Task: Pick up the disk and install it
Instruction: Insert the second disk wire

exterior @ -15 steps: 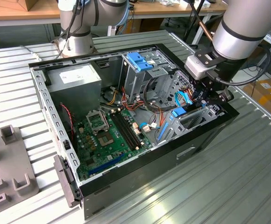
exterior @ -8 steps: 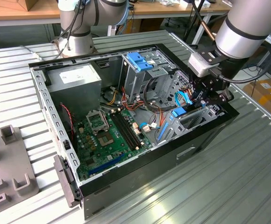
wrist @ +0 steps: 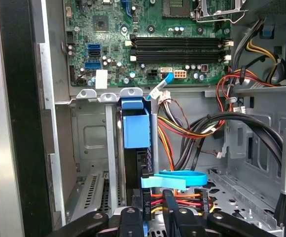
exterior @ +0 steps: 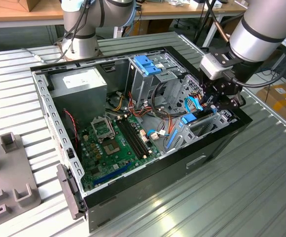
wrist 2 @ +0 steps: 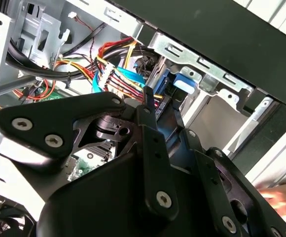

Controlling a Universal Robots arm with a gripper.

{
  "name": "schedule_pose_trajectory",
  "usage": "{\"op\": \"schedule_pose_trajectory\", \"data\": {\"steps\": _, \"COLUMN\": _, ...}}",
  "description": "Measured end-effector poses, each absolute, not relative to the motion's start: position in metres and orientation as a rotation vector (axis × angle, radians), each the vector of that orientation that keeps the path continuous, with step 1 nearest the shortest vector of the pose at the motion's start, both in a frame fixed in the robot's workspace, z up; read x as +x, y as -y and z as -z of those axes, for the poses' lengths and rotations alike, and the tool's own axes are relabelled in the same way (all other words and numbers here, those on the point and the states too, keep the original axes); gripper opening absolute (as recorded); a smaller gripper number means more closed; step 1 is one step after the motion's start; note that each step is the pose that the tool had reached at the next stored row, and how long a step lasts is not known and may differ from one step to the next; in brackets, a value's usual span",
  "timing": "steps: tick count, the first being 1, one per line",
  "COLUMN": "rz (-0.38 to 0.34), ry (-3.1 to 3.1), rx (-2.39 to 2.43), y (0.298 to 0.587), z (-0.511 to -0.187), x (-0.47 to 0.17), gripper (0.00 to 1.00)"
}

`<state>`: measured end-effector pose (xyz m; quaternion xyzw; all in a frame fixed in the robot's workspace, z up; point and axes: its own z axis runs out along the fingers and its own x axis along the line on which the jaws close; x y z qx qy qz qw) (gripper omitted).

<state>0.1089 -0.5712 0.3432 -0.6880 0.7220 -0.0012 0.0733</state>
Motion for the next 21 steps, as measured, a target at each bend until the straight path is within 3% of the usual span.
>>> {"op": "schedule_pose_trajectory", "data": {"steps": 8, "rz": -0.01, "ry": -2.176, "rx": -2.072, "y": 0.5712, "z": -0.3432, "x": 0.1122, "gripper": 0.3}}
{"op": "schedule_pose_trajectory", "data": {"steps": 9, "rz": -0.01, "ry": -2.176, "rx": -2.072, "y": 0.5712, "z": -0.3432, "x": 0.1122, "gripper": 0.22}}
{"op": "schedule_pose_trajectory", "data": {"steps": 11, "rz": -0.011, "ry": -2.177, "rx": -2.072, "y": 0.5712, "z": -0.3432, "x": 0.1122, "gripper": 0.17}}
{"op": "schedule_pose_trajectory", "data": {"steps": 21, "rz": -0.015, "ry": -2.179, "rx": -2.074, "y": 0.5713, "z": -0.3418, "x": 0.1122, "gripper": 0.17}}
